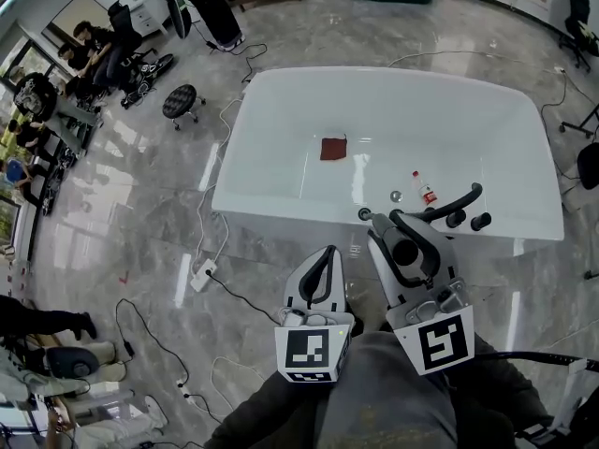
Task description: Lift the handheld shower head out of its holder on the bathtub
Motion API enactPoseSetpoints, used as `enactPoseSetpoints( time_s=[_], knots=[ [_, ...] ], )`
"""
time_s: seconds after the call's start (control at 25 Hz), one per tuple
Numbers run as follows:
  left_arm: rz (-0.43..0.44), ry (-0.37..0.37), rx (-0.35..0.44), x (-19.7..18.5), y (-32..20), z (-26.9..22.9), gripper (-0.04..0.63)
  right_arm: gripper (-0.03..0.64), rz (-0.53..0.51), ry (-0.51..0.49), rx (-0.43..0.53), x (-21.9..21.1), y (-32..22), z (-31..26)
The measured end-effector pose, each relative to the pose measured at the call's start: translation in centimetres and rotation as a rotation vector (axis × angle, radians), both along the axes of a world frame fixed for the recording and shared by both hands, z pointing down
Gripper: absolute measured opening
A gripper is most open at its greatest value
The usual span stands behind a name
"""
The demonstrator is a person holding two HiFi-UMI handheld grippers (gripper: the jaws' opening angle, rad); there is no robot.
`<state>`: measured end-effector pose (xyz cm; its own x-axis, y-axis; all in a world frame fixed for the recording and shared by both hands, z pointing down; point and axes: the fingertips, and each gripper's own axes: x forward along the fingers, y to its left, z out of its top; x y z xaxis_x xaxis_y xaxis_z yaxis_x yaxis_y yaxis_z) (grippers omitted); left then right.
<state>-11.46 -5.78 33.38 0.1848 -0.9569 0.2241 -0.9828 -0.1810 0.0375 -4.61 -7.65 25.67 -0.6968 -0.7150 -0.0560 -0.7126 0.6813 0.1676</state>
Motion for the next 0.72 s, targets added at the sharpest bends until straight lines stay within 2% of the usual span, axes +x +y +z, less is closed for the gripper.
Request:
enactPoseSetpoints(
  time_s=[0.24,0.52,0.72],
  knots=[
    [-0.014,-0.009,0.006,1.8,2.2,-0.3,0.003,0.137,-0.02,-0.006,-0.02,1.7,1.9,0.5],
    [-0.027,-0.028,0.042,2.7,4.6,-2.3,0.003,0.137,-0.037,-0.024,0.008,2.6,4.5,-1.3],
    [-0.046,-0.032,0.038,4.6,8.0,-2.2,0.003,0.137,-0.062,-0.025,0.025,4.4,8.1,-1.6]
  ],
)
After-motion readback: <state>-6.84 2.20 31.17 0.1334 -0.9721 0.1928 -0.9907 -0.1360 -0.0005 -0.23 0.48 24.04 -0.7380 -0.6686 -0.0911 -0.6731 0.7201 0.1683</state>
